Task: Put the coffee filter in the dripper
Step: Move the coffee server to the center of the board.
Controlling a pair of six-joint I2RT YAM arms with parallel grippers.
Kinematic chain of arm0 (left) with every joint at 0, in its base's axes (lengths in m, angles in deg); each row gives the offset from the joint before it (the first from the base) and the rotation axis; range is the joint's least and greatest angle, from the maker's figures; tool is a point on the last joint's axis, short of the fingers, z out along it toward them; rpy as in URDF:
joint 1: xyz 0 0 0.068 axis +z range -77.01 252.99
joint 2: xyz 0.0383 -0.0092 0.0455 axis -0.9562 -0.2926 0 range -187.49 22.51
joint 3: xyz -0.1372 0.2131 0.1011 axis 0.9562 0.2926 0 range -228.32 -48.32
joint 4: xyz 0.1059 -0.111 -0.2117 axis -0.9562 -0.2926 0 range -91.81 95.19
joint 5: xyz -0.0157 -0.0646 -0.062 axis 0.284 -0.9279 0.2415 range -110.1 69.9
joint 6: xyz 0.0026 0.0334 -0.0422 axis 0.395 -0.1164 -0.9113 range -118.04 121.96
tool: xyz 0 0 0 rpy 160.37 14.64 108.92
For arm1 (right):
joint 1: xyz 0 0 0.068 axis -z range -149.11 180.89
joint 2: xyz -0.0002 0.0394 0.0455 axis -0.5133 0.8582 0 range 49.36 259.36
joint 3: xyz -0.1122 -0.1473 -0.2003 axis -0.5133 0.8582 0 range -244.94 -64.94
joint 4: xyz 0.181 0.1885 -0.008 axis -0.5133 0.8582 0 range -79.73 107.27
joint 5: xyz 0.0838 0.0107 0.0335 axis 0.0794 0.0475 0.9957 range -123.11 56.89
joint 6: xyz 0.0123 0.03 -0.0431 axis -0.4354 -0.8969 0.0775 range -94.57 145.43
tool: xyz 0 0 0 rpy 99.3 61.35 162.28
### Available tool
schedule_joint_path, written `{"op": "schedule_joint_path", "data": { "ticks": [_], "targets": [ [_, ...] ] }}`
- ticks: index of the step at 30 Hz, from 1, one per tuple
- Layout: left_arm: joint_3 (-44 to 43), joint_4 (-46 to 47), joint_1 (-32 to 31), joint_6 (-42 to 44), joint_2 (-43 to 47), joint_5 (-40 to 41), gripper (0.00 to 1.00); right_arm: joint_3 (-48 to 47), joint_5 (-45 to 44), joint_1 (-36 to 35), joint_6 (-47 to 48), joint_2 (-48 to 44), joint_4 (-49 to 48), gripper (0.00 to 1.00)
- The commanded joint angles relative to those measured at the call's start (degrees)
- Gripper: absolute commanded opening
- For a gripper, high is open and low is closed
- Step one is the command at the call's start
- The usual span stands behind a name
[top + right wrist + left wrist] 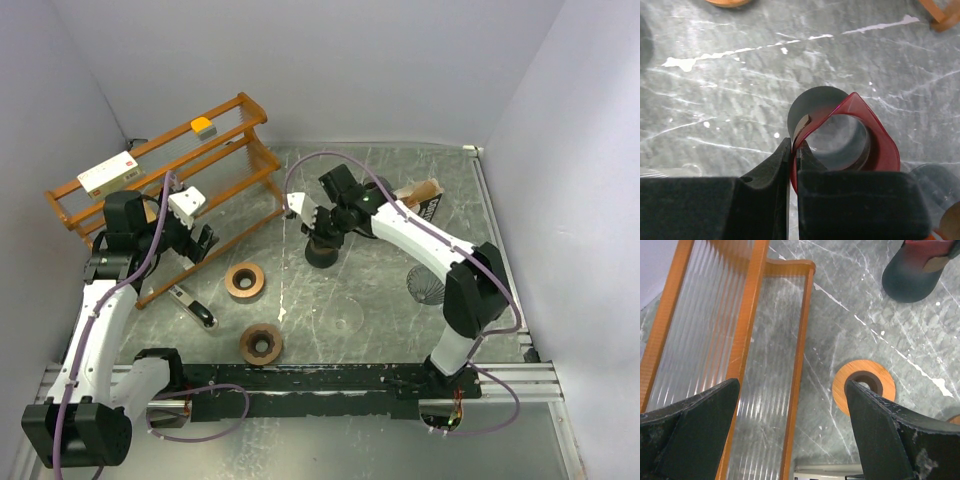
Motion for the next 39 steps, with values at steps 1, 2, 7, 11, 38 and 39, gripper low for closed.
{"op": "schedule_joint_path", "data": {
  "ticks": [1,2,7,11,38,39],
  "targets": [
    [-0.9,-3.1,0.6,3.2,0.5,-3.3,0.99,3.6,-1.8,-3.7,-3.9,-5.2,-4.9,0.0],
    [-0.5,-3.4,0.6,3.9,0.5,-4.0,0.99,4.6,-1.9,-4.4,-4.5,-5.9,-6.0,0.0],
    [0.4,-3.5,0.6,4.1,-0.6,-4.1,0.98,6.7,-3.1,-6.9,-6.8,-5.8,-8.8,0.0],
    [0.9,-3.5,-0.2,4.6,-1.7,-3.0,0.98,7.0,-5.6,-9.1,-7.0,-5.1,-9.2,0.0],
    [3.3,-12.8,-23.5,17.2,-16.7,15.1,0.96,5.5,10.8,7.3,-7.3,-17.4,-3.7,0.51],
    [3.0,-12.9,-24.7,17.2,-18.7,16.1,0.95,6.3,11.7,10.4,-7.0,-18.1,-3.7,0.51]
  ]
}}
